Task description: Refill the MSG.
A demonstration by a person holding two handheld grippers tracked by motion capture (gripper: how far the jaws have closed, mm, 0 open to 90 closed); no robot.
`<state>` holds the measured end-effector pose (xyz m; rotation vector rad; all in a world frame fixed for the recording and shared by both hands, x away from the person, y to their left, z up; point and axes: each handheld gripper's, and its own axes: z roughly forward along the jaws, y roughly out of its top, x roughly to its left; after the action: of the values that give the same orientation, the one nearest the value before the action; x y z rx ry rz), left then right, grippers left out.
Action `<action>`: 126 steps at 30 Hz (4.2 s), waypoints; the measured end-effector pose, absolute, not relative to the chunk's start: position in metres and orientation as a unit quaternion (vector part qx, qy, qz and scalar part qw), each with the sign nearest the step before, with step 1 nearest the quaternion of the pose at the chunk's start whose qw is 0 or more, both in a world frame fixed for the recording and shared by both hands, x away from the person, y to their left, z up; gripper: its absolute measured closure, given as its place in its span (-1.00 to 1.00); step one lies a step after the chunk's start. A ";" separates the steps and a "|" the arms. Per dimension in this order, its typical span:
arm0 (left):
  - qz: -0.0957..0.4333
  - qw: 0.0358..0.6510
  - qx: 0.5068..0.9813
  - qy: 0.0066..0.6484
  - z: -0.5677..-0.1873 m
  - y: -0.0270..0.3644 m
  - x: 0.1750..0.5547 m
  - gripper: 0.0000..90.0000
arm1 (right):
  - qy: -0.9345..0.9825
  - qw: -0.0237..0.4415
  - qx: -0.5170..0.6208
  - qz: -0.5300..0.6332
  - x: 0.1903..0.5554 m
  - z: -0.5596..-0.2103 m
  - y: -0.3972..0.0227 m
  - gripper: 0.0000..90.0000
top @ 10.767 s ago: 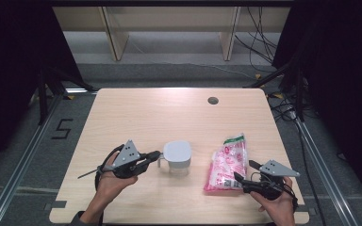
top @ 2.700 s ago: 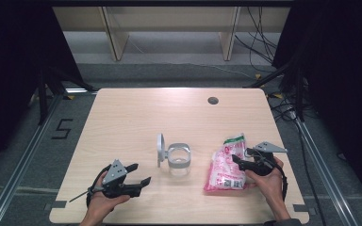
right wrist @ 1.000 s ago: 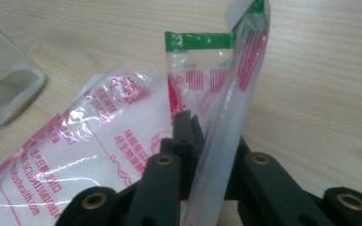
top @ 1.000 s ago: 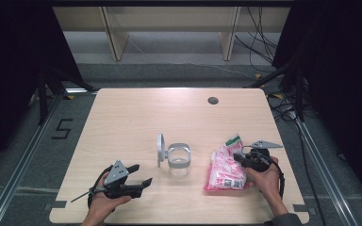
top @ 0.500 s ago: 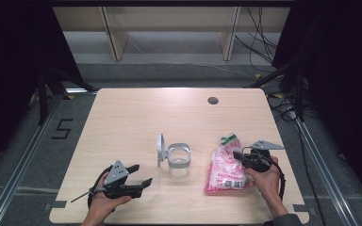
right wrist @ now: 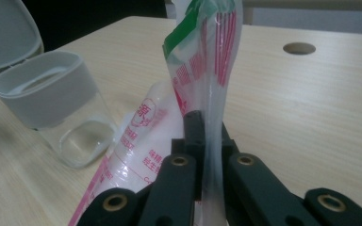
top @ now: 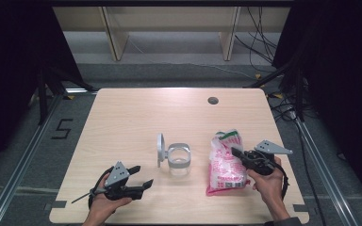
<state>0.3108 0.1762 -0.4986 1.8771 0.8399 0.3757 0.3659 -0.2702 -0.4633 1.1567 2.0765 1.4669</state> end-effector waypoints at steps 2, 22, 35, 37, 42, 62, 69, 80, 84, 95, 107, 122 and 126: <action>0.155 0.501 0.779 0.345 -0.499 0.176 0.311 -0.38 | 0.735 0.176 0.400 0.519 0.365 -0.460 -0.270 1.00; 0.140 0.497 0.794 0.321 -0.503 0.151 0.298 -0.38 | 0.718 0.197 0.349 0.569 0.348 -0.427 -0.257 1.00; 0.116 0.496 0.808 0.295 -0.510 0.119 0.289 -0.37 | 0.719 0.208 0.336 0.572 0.344 -0.408 -0.248 1.00; 0.119 0.494 0.811 0.290 -0.508 0.116 0.289 -0.36 | 0.715 0.226 0.323 0.577 0.345 -0.402 -0.248 1.00; 0.116 0.501 0.814 0.269 -0.506 0.090 0.288 -0.35 | 0.707 0.218 0.320 0.592 0.340 -0.386 -0.247 1.00; 0.113 0.530 0.802 0.250 -0.510 0.025 0.299 -0.30 | 0.719 0.185 0.272 0.612 0.322 -0.366 -0.209 1.00; 0.135 0.541 0.791 0.250 -0.506 0.013 0.299 -0.24 | 0.720 0.186 0.267 0.613 0.319 -0.364 -0.203 1.00; 0.157 0.562 0.773 0.251 -0.507 -0.002 0.299 0.14 | 0.721 0.179 0.273 0.612 0.318 -0.367 -0.200 1.00; 0.176 0.561 0.770 0.248 -0.505 -0.009 0.298 0.12 | 0.716 0.175 0.273 0.618 0.319 -0.365 -0.203 1.00; 0.197 0.573 0.751 0.264 -0.510 -0.011 0.297 0.68 | 0.709 0.194 0.278 0.618 0.320 -0.363 -0.205 1.00; 0.255 0.537 0.757 0.271 -0.511 -0.020 0.296 0.74 | 0.716 0.191 0.294 0.604 0.333 -0.362 -0.201 1.00; 0.234 0.564 0.720 0.329 -0.516 -0.031 0.306 0.75 | 0.726 0.196 0.300 0.587 0.356 -0.359 -0.180 1.00; 0.251 0.561 0.718 0.327 -0.515 -0.033 0.308 0.75 | 0.734 0.196 0.293 0.580 0.359 -0.356 -0.172 1.00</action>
<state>0.3082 -0.0335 -0.5154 1.6909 0.7703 0.5907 0.3588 -0.1723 -0.3564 0.8202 2.0561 1.6252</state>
